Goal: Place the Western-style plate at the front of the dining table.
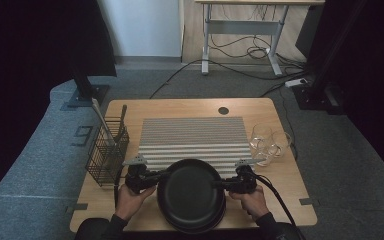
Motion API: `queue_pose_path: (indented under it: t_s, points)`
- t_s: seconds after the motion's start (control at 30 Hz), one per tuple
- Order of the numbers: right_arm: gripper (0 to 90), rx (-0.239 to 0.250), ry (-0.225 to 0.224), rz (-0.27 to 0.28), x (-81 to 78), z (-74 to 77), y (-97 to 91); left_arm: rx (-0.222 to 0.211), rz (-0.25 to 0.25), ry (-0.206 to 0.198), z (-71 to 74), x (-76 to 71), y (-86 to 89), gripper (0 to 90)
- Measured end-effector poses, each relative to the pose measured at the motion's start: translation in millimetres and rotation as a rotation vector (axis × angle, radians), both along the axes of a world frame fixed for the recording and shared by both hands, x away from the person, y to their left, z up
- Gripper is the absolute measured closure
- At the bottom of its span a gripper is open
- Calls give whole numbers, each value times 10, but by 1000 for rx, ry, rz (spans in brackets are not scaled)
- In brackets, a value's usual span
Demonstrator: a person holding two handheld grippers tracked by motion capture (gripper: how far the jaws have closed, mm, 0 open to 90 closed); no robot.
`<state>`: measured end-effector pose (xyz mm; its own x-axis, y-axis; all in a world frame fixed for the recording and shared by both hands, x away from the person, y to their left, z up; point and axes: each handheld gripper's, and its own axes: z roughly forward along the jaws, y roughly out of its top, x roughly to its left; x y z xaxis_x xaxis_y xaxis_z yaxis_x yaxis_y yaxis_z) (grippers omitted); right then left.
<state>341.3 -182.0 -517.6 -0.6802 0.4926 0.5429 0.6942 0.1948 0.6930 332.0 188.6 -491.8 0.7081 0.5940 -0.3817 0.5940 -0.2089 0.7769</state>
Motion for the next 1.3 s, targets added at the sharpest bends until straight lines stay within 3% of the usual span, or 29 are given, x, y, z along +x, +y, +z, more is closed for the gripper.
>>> queue_pose_path:
  t_s: [0.1, 0.2, 0.3, 0.5, 0.57, 0.73, 0.8, 1.0, 1.3]
  points:
    - [777, 19, -17, -3, -16, 28, -20, 22, 0, 1, -29, 13, -9, 783]
    - [777, 17, -40, -9, -34, 56, -26, -6, -6, 4, -46, 18, 3, 765]
    - [775, 19, -48, -15, -38, 53, -19, -29, -10, 5, -46, 10, 16, 673]
    - [775, 18, -65, -19, -52, 65, -20, -44, -9, 59, -131, -50, 132, 571]
    - [775, 17, -68, -21, -56, 69, -20, -52, -22, 82, -182, -82, 140, 573]
    - [775, 16, -69, -23, -58, 70, -19, -22, -49, 105, -262, -144, 85, 644]
    - [774, 14, -70, -23, -60, 72, -18, -26, -44, 109, -261, -154, 74, 703]
    - [774, 4, -69, -17, -65, 86, -27, -63, -35, 164, -239, -123, 99, 757]
    - [774, -62, -76, 7, -86, 164, -60, -81, -30, 153, -150, -101, 77, 797]
